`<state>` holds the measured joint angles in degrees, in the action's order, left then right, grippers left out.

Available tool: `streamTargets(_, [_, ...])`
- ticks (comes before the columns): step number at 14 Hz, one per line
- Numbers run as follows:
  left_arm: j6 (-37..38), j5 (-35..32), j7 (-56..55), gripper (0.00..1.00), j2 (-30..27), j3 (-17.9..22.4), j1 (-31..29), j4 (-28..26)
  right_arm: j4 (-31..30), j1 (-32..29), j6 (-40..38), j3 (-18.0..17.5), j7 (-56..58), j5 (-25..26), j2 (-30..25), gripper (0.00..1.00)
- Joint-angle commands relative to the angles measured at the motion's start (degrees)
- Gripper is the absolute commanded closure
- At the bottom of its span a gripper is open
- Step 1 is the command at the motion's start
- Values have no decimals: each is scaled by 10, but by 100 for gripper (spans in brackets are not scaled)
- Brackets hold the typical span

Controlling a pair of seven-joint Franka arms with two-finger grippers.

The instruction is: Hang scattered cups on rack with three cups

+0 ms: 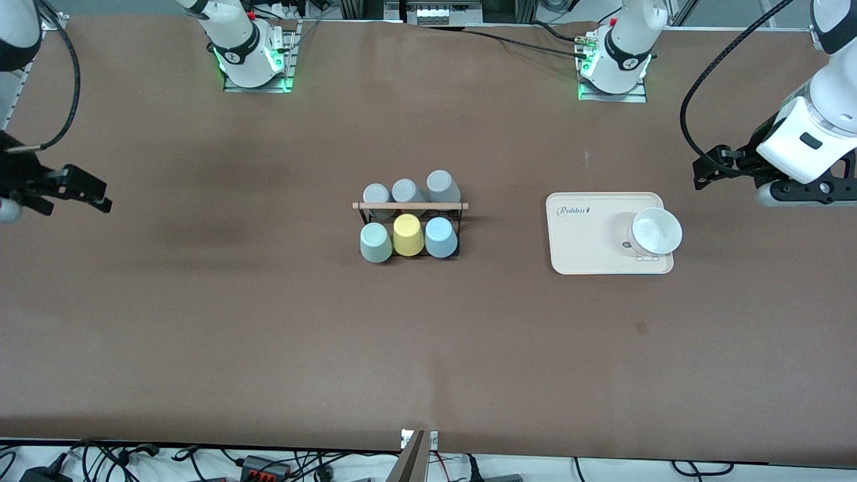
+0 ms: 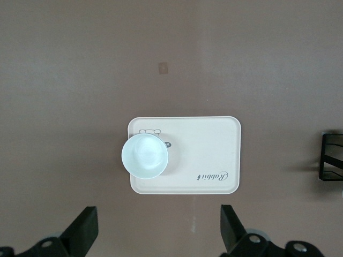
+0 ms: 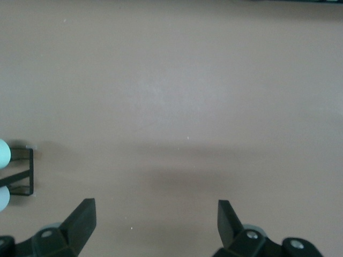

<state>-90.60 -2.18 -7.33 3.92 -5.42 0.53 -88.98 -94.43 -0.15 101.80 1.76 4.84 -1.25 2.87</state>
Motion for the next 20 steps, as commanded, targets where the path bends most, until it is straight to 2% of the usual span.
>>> streamTargets(1, [7,9,6,0,-6,1,0,3,-78,1,24,-1,7,7,-56,0])
streamTargets(11, [8,9,7,0,-6,1,0,3,-42,-4,-5,0,-22,1,-49,0])
streamTargets(20, [8,9,9,0,-6,1,-1,3,-42,-21,-27,-11,-17,3,-55,0])
